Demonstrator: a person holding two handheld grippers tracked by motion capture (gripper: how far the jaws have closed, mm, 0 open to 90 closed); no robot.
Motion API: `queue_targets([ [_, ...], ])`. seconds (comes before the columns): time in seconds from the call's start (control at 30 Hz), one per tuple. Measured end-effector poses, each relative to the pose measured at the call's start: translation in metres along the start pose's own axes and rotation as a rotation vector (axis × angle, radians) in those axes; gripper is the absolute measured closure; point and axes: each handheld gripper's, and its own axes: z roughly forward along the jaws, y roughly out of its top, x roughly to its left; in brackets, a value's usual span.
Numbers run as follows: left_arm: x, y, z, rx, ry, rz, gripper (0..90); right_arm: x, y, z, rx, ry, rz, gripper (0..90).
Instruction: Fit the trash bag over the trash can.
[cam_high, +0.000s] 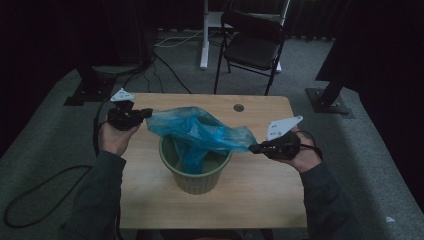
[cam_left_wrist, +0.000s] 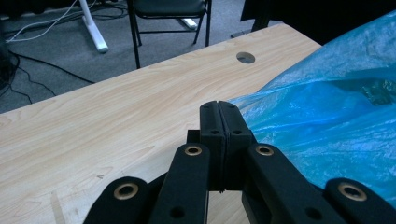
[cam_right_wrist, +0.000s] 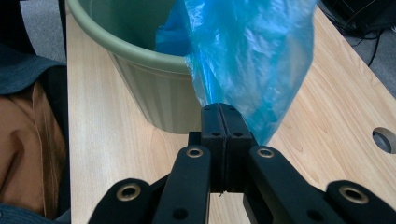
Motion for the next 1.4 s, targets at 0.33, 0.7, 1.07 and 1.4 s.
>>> queue_targets([
  [0.33,-0.010,0.000,0.004,0.002,-0.018,0.036,89.2,0.002,0.007,0.000,-0.028,0.007,-0.013,82.1],
  [0.7,-0.015,0.001,0.006,0.003,-0.031,0.051,88.8,0.002,0.021,-0.007,-0.129,0.000,-0.032,68.1],
  [1.07,-0.018,0.002,0.008,0.000,-0.035,0.057,88.5,0.002,0.030,-0.011,-0.201,-0.031,-0.034,67.3],
  [1.4,-0.017,0.002,0.009,0.007,-0.027,0.065,87.9,0.000,0.027,-0.023,-0.227,-0.084,-0.019,66.4],
])
